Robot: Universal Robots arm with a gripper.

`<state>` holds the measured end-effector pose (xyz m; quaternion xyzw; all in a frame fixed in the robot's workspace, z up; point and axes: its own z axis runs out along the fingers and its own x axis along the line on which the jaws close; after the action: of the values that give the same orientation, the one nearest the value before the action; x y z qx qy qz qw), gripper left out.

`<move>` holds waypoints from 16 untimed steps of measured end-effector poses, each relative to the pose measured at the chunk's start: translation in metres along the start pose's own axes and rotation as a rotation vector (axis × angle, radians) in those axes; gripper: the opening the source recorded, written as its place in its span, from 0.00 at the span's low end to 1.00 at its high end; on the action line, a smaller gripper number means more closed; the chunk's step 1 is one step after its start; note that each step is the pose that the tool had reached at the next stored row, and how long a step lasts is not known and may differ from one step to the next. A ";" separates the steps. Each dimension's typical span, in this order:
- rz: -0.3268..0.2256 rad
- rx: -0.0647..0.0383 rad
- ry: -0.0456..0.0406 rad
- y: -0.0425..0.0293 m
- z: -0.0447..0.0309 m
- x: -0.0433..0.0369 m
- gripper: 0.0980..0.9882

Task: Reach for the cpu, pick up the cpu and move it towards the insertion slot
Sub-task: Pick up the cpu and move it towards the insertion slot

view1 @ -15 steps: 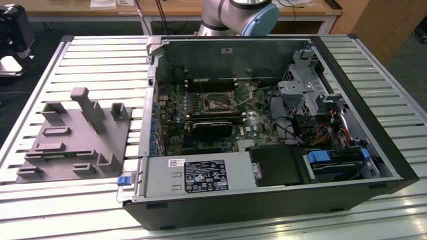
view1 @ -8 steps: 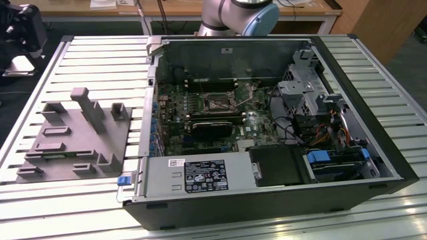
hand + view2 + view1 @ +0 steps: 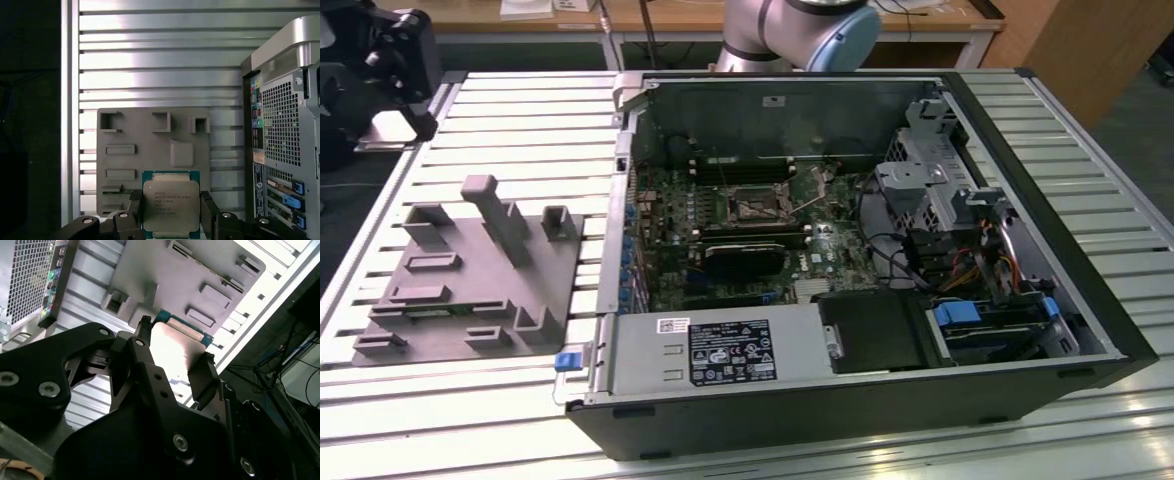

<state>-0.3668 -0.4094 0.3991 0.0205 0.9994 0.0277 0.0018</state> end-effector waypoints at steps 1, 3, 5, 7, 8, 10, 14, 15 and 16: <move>0.000 0.000 0.0000 0.0001 0.0000 -0.0031 0.50; 0.000 0.000 0.0002 0.0004 0.0001 -0.0094 0.50; 0.000 0.000 0.0004 0.0007 0.0001 -0.0163 0.50; 0.000 0.000 0.0005 0.0009 0.0001 -0.0227 0.50; 0.000 0.000 0.0006 0.0011 0.0002 -0.0260 0.50; 0.000 0.000 0.0009 0.0013 0.0001 -0.0327 0.50; 0.000 0.000 0.0013 0.0019 0.0002 -0.0471 0.50; 0.000 0.000 0.0015 0.0021 0.0002 -0.0508 0.50; 0.000 0.000 0.0017 0.0022 0.0002 -0.0546 0.50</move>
<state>-0.3121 -0.4095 0.3991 0.0205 0.9994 0.0277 0.0009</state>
